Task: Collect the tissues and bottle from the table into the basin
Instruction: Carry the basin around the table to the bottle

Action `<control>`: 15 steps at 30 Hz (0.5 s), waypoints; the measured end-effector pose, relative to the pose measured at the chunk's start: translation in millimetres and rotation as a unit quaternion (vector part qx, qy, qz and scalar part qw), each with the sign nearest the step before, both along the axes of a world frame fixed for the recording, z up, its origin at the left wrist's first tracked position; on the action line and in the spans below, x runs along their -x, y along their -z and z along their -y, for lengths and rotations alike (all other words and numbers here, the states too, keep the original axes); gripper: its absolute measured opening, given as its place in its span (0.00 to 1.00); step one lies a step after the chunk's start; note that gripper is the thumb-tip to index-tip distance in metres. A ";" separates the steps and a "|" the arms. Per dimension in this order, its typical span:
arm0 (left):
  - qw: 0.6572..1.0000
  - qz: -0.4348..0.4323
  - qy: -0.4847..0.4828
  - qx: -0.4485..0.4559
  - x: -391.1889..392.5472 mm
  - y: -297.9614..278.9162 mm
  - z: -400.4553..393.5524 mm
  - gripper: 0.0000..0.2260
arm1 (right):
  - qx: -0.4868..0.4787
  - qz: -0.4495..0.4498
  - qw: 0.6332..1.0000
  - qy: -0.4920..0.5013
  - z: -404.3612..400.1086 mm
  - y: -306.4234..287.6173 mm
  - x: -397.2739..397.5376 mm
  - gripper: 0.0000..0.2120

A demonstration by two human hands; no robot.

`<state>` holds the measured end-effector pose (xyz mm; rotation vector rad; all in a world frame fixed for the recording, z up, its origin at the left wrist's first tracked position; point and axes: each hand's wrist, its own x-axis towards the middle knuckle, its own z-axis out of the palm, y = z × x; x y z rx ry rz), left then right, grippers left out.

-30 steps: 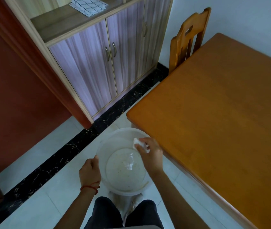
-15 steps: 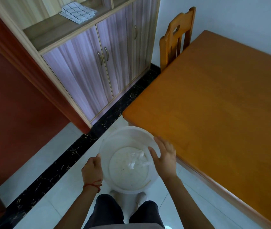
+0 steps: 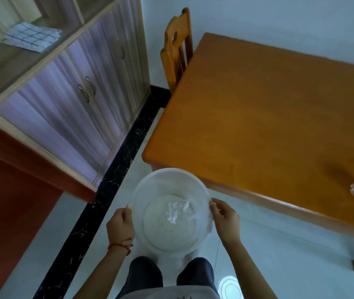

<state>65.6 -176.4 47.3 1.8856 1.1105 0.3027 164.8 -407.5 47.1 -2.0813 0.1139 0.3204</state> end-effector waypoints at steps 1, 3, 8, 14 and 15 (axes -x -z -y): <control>1.000 -0.003 0.015 0.003 -0.3 1.0 -6.2 0.14 | -0.003 -0.001 1.000 0.022 -2.3 -0.5 7.3 0.08; 0.999 -0.007 0.048 0.009 -1.6 1.9 -15.3 0.15 | -0.010 0.002 0.998 0.058 -5.8 -0.3 22.0 0.08; 0.989 -0.007 0.147 0.012 -9.2 -0.6 -26.2 0.14 | -0.032 0.010 0.982 0.185 -5.8 1.4 64.5 0.08; 0.960 -0.001 0.279 0.015 -21.8 -10.7 -5.8 0.14 | -0.034 0.022 0.948 0.315 12.6 -4.4 119.8 0.07; 0.954 0.000 0.300 0.014 -23.0 -11.9 1.4 0.15 | -0.035 0.024 0.940 0.339 17.7 -6.1 130.1 0.07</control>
